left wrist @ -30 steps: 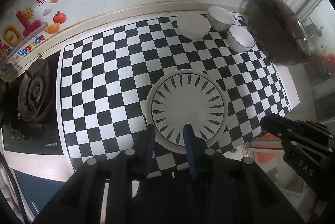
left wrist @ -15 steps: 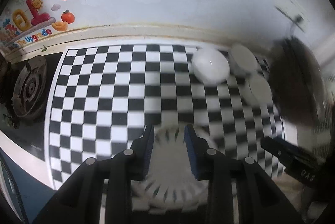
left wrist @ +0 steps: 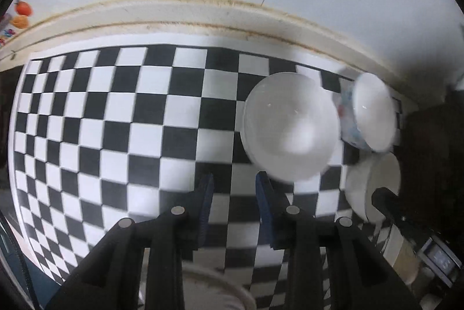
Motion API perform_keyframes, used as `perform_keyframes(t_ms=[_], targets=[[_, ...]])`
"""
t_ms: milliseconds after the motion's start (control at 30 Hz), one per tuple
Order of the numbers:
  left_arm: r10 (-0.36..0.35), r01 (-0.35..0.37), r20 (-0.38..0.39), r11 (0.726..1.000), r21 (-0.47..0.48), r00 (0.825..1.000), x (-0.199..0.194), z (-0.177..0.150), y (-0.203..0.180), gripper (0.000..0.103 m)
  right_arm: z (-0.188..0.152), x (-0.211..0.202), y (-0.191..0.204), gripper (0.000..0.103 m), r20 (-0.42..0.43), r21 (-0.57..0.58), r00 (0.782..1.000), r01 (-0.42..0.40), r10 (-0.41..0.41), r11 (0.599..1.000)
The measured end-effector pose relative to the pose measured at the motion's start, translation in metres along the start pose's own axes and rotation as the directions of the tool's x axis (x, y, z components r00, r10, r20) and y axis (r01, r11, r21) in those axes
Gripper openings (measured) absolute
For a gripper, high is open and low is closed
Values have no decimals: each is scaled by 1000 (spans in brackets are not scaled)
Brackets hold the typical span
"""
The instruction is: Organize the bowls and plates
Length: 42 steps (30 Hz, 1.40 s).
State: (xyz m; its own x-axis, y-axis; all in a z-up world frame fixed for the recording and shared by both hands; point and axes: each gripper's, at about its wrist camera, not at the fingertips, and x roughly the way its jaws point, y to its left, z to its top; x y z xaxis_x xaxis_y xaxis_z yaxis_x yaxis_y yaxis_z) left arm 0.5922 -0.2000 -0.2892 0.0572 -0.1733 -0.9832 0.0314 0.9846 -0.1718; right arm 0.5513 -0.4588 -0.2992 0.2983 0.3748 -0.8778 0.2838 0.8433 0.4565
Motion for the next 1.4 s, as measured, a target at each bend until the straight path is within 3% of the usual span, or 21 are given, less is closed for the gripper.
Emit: perform_keyframes(t_ms=[133, 300, 467, 667, 767, 967, 1100, 1400], targets=[[1, -1, -39, 1000, 3, 999, 24, 22, -1, 28, 31, 36, 11, 59, -62, -12, 998, -11, 10, 1000], [-21, 23, -90, 1000, 22, 996, 47, 42, -2, 28, 46, 67, 12, 59, -124, -4, 992, 5, -5, 1000], [-51, 62, -149, 996, 69, 988, 70, 49, -11, 28, 51, 91, 10, 42, -163, 10, 986, 27, -25, 1000], [8, 8, -119, 991, 135, 993, 76, 44, -24, 19, 46, 101, 9, 14, -172, -14, 979, 108, -109, 994], [8, 8, -108, 989, 148, 994, 70, 37, -27, 14, 41, 98, 7, 12, -161, -29, 978, 128, -131, 991], [14, -4, -56, 985, 173, 998, 40, 13, -33, 14, 23, 72, 13, 12, -118, -57, 985, 118, -124, 991], [-5, 9, -21, 984, 180, 1000, 8, -20, -38, 14, -2, 39, 22, 12, -78, -92, 989, 120, -127, 989], [-18, 18, -6, 966, 258, 1000, -43, -119, -66, 14, -100, -34, 5, 12, -44, -108, 991, 124, -130, 986]])
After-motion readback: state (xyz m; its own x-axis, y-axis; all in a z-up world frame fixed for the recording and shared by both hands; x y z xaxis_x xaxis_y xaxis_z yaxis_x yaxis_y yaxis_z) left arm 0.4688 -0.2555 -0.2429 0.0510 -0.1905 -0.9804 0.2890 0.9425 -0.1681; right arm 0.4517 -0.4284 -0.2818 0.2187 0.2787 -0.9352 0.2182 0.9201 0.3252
